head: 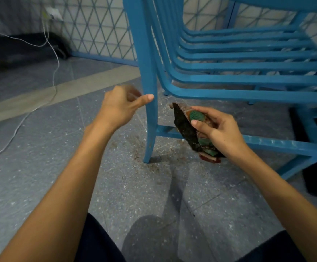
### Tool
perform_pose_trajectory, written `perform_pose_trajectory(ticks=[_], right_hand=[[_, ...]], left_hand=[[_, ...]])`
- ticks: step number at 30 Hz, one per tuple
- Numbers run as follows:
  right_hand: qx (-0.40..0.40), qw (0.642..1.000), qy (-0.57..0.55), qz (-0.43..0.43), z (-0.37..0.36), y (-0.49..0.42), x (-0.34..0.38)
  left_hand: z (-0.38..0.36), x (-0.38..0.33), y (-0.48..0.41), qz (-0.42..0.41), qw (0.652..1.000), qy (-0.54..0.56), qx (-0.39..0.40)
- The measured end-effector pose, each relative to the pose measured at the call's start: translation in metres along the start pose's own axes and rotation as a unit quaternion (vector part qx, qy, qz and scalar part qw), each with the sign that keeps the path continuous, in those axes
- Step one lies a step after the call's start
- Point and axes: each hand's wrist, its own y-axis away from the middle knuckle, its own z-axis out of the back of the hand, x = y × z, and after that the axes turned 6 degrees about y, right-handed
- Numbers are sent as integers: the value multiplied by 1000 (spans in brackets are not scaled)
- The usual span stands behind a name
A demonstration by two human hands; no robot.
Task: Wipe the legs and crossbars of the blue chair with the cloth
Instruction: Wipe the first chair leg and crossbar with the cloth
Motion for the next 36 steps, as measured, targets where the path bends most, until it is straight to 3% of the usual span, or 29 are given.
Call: perform_pose_trajectory(ticks=[4, 7, 11, 13, 15, 20, 24, 27, 31, 36], right_hand=[[-19, 999, 29, 31, -13, 8, 9], [-32, 988, 147, 35, -28, -2, 18], [46, 915, 401, 18, -67, -26, 21], [91, 873, 478, 22, -90, -25, 13], [76, 848, 525, 22, -103, -20, 0], [40, 838, 542, 52, -86, -1, -21], [14, 845, 535, -23, -54, -2, -17], [23, 856, 515, -50, -75, -14, 0], [9, 868, 496, 6, -122, -15, -1], [-33, 846, 523, 97, -89, -5, -27]], left_hand=[[-20, 8, 2, -84, 965, 234, 83], [-28, 16, 1, -104, 951, 284, 69], [-29, 17, -1, -109, 950, 288, 58], [-30, 18, -2, -116, 951, 282, 49], [-29, 20, -4, -125, 952, 276, 41], [-31, 25, -5, -126, 956, 263, 33], [-36, 23, -2, -132, 957, 256, 24], [-43, 26, 4, -130, 961, 244, 7], [-46, 27, 4, -136, 961, 240, -8], [-45, 27, -2, -146, 964, 221, 2]])
